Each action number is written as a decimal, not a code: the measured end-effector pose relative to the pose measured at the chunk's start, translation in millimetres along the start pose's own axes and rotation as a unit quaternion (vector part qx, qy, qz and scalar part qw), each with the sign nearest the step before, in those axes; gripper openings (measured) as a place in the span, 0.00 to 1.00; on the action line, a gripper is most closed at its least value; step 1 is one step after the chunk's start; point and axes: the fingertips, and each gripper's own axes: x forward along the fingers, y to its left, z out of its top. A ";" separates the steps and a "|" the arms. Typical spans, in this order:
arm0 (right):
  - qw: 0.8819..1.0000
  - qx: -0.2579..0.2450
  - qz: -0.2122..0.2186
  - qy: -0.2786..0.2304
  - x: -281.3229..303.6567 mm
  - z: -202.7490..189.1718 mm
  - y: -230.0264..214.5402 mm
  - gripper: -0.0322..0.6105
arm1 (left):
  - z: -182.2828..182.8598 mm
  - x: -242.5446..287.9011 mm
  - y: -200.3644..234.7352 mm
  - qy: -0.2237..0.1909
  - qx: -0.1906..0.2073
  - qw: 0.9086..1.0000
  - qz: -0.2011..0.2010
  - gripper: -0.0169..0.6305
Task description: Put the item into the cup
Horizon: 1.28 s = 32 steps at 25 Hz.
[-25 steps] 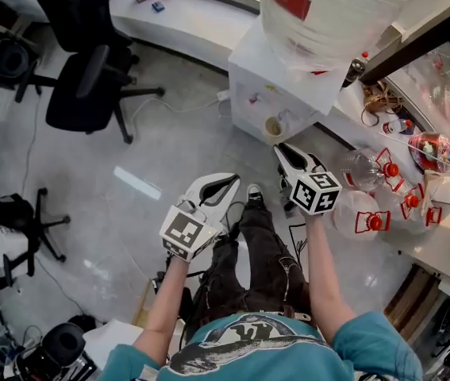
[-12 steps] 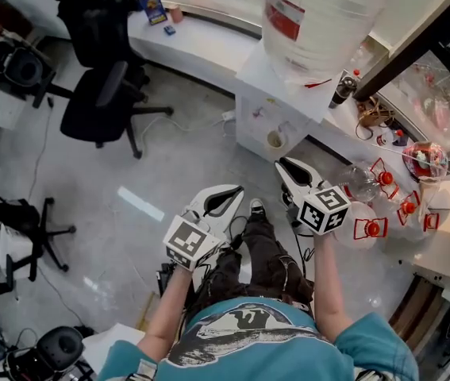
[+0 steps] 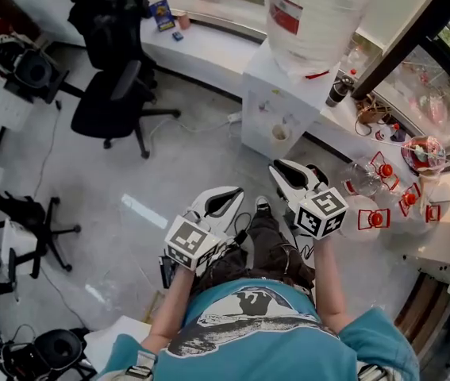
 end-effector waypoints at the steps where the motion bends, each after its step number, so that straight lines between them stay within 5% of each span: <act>1: 1.000 -0.002 0.001 -0.001 -3.1 -1.3 8.3 0.16 | -0.8 -6.8 -2.8 -0.004 -0.003 1.000 0.001 0.05; 17: 1.000 -0.014 -0.014 -0.007 -39.3 -32.3 107.2 0.16 | -25.0 -79.5 -35.3 -0.023 -0.029 0.999 -0.025 0.05; 32: 1.000 -0.005 -0.011 -0.007 -56.5 -35.1 126.4 0.12 | -27.1 -78.3 -58.4 -0.025 -0.044 0.997 -0.052 0.05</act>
